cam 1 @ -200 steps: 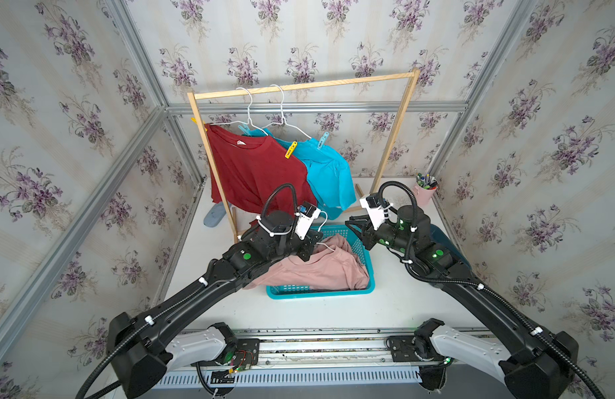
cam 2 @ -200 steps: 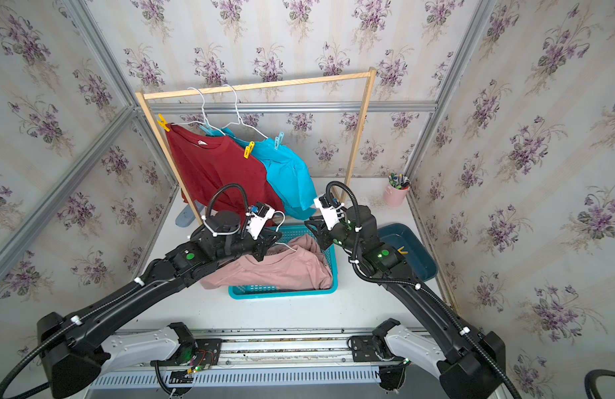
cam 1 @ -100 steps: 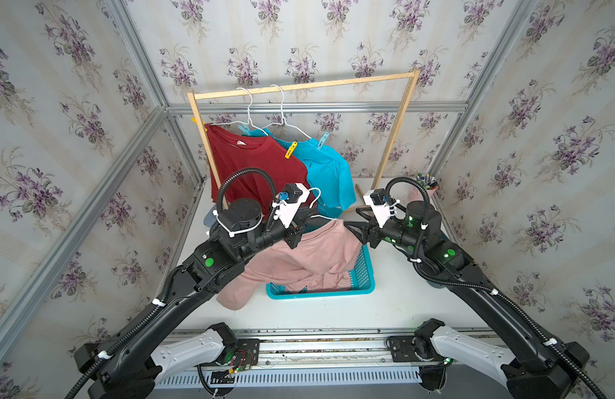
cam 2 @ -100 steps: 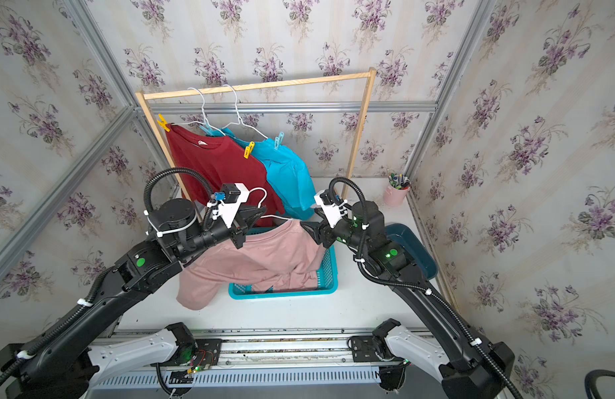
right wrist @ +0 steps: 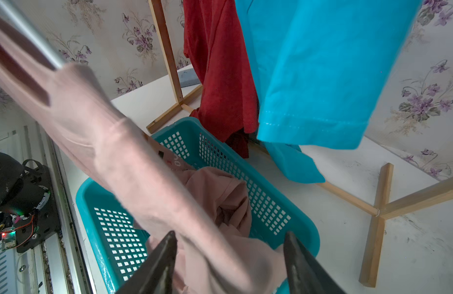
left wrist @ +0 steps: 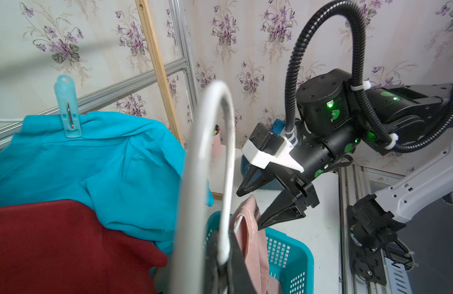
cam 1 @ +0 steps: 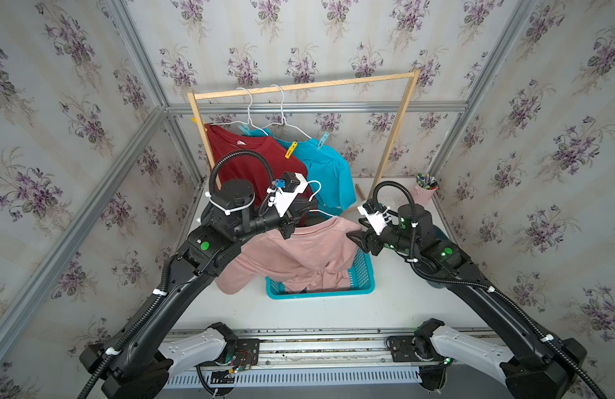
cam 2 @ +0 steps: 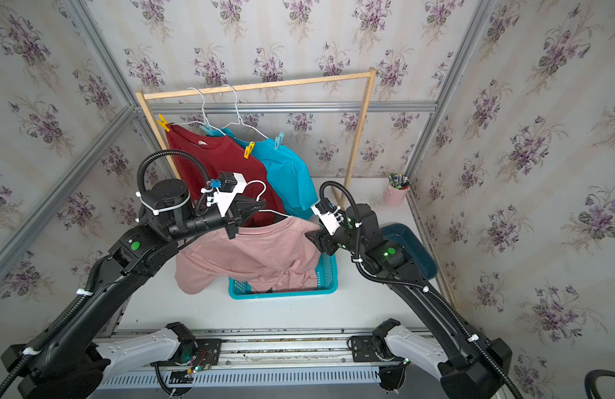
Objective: Remove the clothespins securing t-shirts to the hanger
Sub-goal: Remove the T-shirt from the hanger.
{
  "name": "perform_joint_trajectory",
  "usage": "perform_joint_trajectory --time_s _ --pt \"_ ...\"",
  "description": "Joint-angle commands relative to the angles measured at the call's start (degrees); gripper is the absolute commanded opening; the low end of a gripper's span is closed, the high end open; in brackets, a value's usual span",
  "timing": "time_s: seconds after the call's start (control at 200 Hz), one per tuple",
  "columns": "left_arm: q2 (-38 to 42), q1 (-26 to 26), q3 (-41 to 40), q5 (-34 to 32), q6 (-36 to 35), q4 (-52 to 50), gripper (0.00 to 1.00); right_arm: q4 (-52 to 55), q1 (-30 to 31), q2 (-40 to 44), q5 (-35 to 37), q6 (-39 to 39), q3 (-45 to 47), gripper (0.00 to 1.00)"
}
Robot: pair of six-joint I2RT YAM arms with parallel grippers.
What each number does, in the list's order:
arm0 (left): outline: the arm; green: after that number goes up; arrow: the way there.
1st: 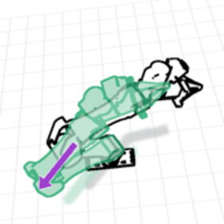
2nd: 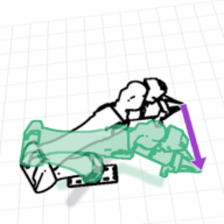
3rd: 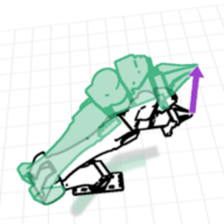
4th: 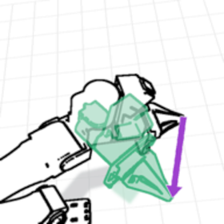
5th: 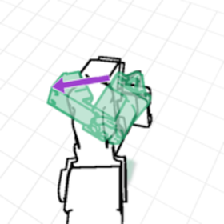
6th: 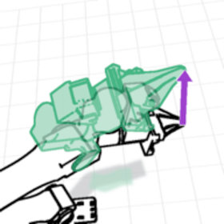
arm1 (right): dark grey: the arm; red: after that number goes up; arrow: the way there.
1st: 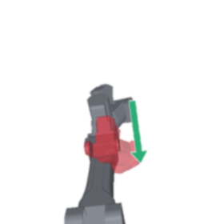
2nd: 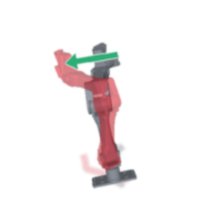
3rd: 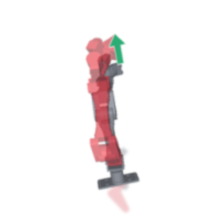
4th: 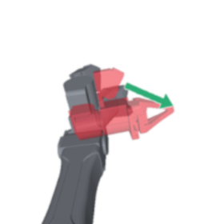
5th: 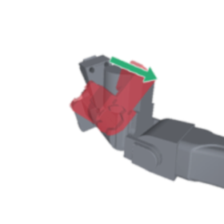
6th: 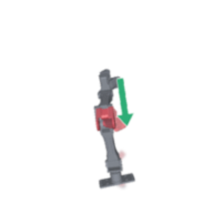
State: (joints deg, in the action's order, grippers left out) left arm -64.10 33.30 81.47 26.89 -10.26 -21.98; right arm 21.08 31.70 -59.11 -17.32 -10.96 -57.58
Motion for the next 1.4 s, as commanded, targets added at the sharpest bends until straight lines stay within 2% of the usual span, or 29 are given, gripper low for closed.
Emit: perform_joint_trajectory --time_s 0.0,0.15,0.33,0.52,0.555,0.604,0.769,0.789,0.899,0.989,1.189,1.394 --pt "0.2 -1.2 0.2 8.2 0.8 0.7 0.00 -0.5 -0.1 -0.4 0.9 -1.6 0.1 0.45" --pt "0.2 -2.4 -0.3 10.1 1.0 0.6 0.00 -1.3 -0.1 -1.4 2.4 -2.2 0.4 0.00" --pt "0.2 -4.9 -0.3 11.0 1.4 0.6 0.00 -1.9 0.0 -1.9 6.4 -1.3 0.4 0.00" --pt "1.0 -7.4 -1.4 10.2 1.3 0.6 0.00 -2.6 -0.1 -0.1 5.3 -0.5 1.9 0.00" --pt "1.0 -7.8 -1.6 10.2 1.2 0.6 0.00 -2.9 -0.1 0.4 4.6 -0.4 2.2 0.03" --pt "1.3 -8.3 -1.9 10.0 1.0 0.6 0.00 -3.1 -0.1 1.1 4.2 -0.4 2.6 0.00" --pt "2.0 -10.1 -2.4 10.1 0.7 0.6 0.00 -1.2 -0.1 0.0 5.6 -0.3 1.8 0.00" --pt "2.0 -10.3 -2.3 10.4 0.6 0.6 0.00 -0.9 -2.2 -0.3 6.2 0.0 1.6 0.00" --pt "2.7 -10.6 -2.2 11.3 0.0 0.6 0.00 0.2 -3.2 -2.3 10.7 2.0 0.9 0.00" --pt "3.5 -10.8 -1.9 10.8 -0.3 0.6 0.00 -0.7 -4.9 -2.7 11.2 4.5 1.3 0.00" --pt "2.9 -11.0 0.5 12.5 1.6 0.6 0.00 -6.1 -6.3 -2.0 3.8 9.5 4.0 0.00" --pt "0.0 -10.6 5.9 14.4 5.9 1.4 0.00 -9.1 -6.4 -2.2 0.1 12.6 5.0 0.00"
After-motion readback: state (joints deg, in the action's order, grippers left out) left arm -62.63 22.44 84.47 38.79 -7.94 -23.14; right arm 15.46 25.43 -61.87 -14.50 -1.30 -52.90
